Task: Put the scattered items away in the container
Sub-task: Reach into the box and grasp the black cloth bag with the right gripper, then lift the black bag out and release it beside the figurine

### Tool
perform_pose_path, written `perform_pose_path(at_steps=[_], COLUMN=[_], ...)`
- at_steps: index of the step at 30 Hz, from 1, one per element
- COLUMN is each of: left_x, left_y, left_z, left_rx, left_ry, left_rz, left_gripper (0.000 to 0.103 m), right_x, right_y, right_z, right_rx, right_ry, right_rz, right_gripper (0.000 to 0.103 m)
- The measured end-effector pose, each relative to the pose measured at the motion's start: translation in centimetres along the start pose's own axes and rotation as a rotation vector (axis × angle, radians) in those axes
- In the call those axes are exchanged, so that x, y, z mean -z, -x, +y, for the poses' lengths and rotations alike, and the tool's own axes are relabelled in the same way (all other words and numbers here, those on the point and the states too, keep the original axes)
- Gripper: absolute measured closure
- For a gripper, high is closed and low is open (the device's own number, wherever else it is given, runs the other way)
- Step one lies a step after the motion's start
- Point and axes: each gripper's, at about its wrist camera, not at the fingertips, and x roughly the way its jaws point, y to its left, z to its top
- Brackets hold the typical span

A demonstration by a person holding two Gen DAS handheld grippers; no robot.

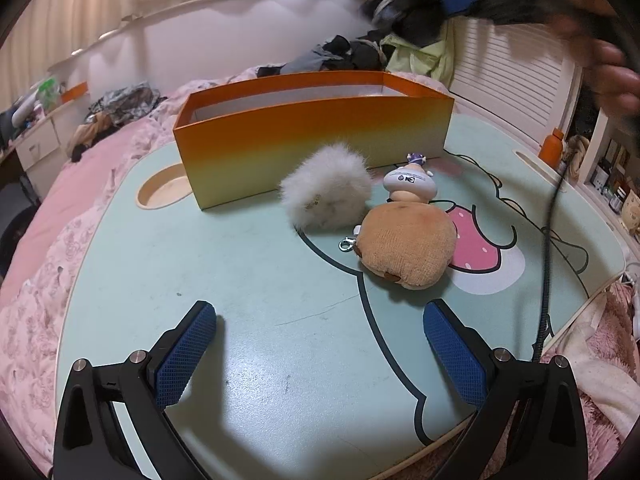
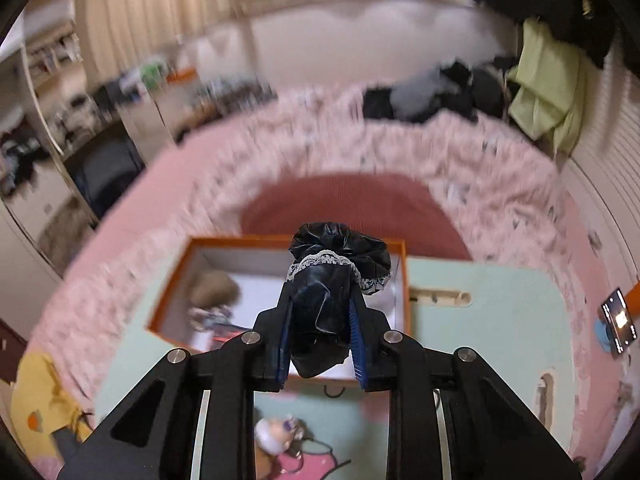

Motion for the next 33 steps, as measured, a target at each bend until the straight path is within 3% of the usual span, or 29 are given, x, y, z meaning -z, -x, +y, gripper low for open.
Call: perform_pose_path(at_steps=[4,9,13,17,19,21,23,29,33], left_x=[0.1,0.1,0.1,0.1,0.1,0.1,0.1,0.1,0.1], left_y=[0.0,0.0,0.0,0.0,0.0,0.0,0.0,0.0,0.0], left_z=[-0.1,0.0,0.0,0.0,0.0,0.0,-0.1,0.0,-0.1], left_rx=[0.0,0.001,0.001,0.002,0.001,0.001,0.002,0.001,0.002], left_ry=[0.0,0.0,-0.001,-0.001,-0.001,-0.001,-0.001,-0.001,-0.001], left_rz=[-0.001,-0.001,-0.001,-0.001,-0.001,-0.001,-0.001,0.0,0.001], left_gripper=[0.0,0.0,0.0,0.0,0.0,0.0,0.0,0.0,0.0], right_x=[2.8,7.9,11.0,12.6,13.2,14.0,14.9,17.8,18.4], right_y=[2.2,0.5,-1.3,-2.2,-1.5,-0.3,0.6,-0.8,-1.5], right_z=[-0.7,-2.6,-2.2,-1.4,-1.4,-1.4,-1.3,0.4,0.5], right_rx=[-0.05,-0.094,-0.094,-0.049,-0.021,-0.003,0.033,0.126,0.138], right_ry=[-0.022,-0.092,-0.071,-0.041,-0.049,-0.056,-0.042,0.088,0.099], right_rz=[-0.032,0.04,0.09,0.091,0.059,0.006,-0.007,0.08,0.097], right_gripper=[0.078,0.077,0.075,0.06,0.03,0.022,0.021,0.021,0.016])
